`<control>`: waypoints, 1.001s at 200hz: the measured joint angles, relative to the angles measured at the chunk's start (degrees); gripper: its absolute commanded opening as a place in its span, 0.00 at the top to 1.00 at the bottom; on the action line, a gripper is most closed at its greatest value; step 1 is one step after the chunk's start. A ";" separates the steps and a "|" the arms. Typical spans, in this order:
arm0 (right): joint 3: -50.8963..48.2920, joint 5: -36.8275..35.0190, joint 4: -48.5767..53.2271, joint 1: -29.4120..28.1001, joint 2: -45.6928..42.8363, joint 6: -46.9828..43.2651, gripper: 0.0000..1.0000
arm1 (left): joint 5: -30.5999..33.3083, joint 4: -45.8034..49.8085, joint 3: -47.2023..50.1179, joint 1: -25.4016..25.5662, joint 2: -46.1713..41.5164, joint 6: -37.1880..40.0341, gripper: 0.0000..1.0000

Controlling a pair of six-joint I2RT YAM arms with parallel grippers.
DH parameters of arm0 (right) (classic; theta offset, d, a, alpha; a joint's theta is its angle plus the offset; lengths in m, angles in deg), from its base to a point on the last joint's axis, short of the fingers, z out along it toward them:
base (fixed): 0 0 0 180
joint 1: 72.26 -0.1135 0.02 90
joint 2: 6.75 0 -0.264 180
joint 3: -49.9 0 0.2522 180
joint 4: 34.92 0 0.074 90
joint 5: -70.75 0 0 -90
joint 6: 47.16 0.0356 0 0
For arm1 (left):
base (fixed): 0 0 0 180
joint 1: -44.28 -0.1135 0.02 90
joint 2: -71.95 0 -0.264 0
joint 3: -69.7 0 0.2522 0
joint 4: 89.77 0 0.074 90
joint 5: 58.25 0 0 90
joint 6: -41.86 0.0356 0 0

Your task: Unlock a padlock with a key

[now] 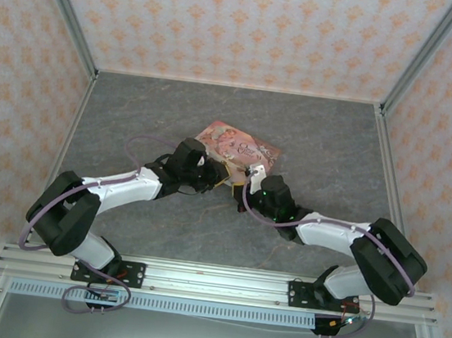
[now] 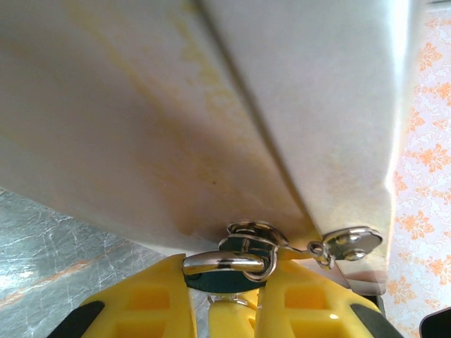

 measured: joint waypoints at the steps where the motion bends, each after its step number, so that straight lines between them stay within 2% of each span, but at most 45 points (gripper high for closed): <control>1: 0.04 0.00 0.00 0.00 0.07 0.00 1.00 | 0.00 0.00 0.00 0.00 0.00 0.00 0.90; 200: -1.20 0.00 -1.97 0.17 -1.03 1.55 1.00 | -0.02 -0.50 0.17 0.02 0.00 -0.22 0.91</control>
